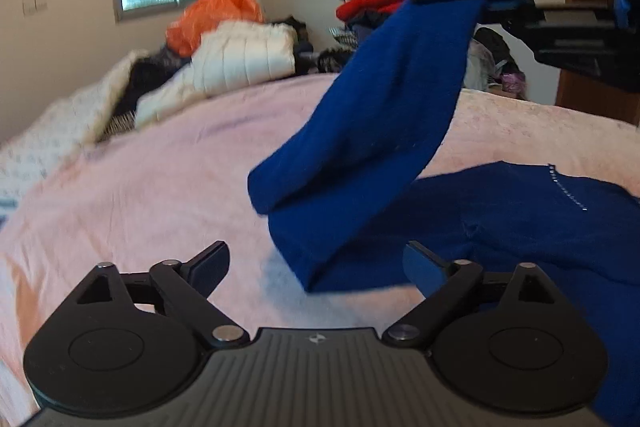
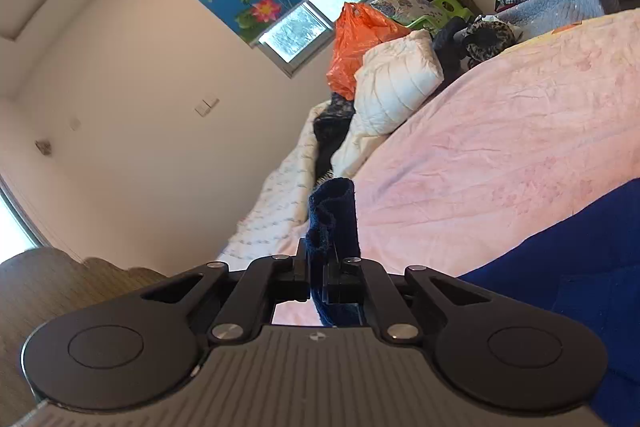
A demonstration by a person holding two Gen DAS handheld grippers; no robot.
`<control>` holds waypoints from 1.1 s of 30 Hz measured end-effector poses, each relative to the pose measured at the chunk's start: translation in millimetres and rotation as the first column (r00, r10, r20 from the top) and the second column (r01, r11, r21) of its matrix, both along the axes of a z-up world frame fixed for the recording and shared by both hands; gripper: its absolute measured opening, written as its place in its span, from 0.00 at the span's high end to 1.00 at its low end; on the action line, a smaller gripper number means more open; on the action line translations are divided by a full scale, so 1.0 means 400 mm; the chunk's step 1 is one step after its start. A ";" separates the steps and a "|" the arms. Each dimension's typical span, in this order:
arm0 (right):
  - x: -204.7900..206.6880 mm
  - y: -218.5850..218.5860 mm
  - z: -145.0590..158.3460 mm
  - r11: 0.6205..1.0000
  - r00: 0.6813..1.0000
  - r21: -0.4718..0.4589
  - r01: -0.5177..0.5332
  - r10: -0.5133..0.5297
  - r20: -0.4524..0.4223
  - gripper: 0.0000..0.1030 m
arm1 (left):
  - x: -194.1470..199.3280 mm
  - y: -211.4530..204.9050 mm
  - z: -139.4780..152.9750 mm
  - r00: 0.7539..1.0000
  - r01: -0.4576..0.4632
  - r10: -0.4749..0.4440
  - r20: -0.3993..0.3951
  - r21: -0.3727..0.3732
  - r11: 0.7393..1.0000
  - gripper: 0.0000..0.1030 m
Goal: Fold small clothes
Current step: 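Lift the sleeve with the right gripper and fold it over the sweater body, then lower the sleeve onto the sweater and open the right gripper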
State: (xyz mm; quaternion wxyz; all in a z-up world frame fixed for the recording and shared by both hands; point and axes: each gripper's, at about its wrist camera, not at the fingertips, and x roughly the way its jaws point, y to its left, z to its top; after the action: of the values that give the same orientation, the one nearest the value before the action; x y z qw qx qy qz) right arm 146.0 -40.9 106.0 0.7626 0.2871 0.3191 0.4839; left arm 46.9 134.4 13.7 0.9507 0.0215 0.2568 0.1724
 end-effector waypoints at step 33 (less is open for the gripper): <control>0.066 -0.698 -0.253 0.716 0.713 -0.067 0.695 -0.699 -0.055 0.93 | 0.112 -0.136 -0.010 0.968 0.161 -0.203 -0.149 -0.254 0.954 0.01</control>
State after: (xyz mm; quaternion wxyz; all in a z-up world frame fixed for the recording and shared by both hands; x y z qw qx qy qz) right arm 172.2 -320.1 4.8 0.8818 0.3884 0.2261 0.1430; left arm 91.6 79.9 9.7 0.9321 -0.0548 0.3545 0.0492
